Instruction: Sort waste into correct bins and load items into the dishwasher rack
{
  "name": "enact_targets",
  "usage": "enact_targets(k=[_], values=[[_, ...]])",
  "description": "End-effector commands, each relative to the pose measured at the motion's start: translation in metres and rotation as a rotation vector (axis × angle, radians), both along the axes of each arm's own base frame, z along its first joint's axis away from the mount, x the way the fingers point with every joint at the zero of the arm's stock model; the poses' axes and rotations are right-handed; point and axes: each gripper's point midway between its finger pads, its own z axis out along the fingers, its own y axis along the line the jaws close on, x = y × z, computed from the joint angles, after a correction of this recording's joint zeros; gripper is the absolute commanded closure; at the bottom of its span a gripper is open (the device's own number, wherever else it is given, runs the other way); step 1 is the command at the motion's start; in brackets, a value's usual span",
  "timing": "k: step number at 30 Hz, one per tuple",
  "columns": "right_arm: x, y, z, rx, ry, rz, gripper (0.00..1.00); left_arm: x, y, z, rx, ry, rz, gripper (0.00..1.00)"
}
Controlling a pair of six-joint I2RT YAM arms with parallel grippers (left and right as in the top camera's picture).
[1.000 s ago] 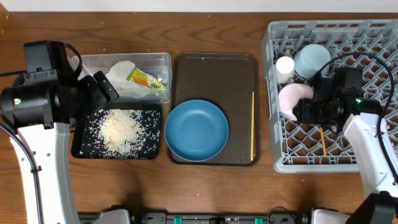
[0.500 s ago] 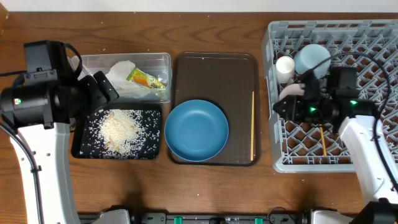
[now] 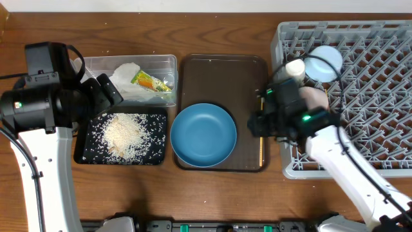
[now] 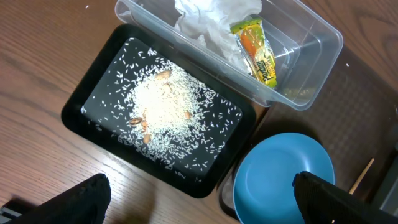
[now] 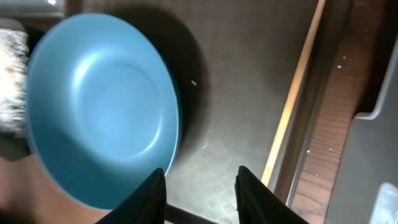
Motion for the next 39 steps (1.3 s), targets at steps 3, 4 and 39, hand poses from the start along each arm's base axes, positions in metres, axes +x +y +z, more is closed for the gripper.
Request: enact_targets(k=[3,4,39], values=[[0.011,-0.012,-0.006,-0.227,-0.112,-0.117,0.64,0.000,0.004,-0.001,0.015,0.010,0.006,0.04],[0.010,-0.011,-0.009,-0.247,-0.115,-0.113,0.63,0.000,0.004,-0.001,0.015,0.010,0.006,0.04],[0.019,-0.013,-0.105,-0.356,0.058,-0.249,0.60,0.000,0.004,-0.001,0.015,0.010,0.006,0.04]])
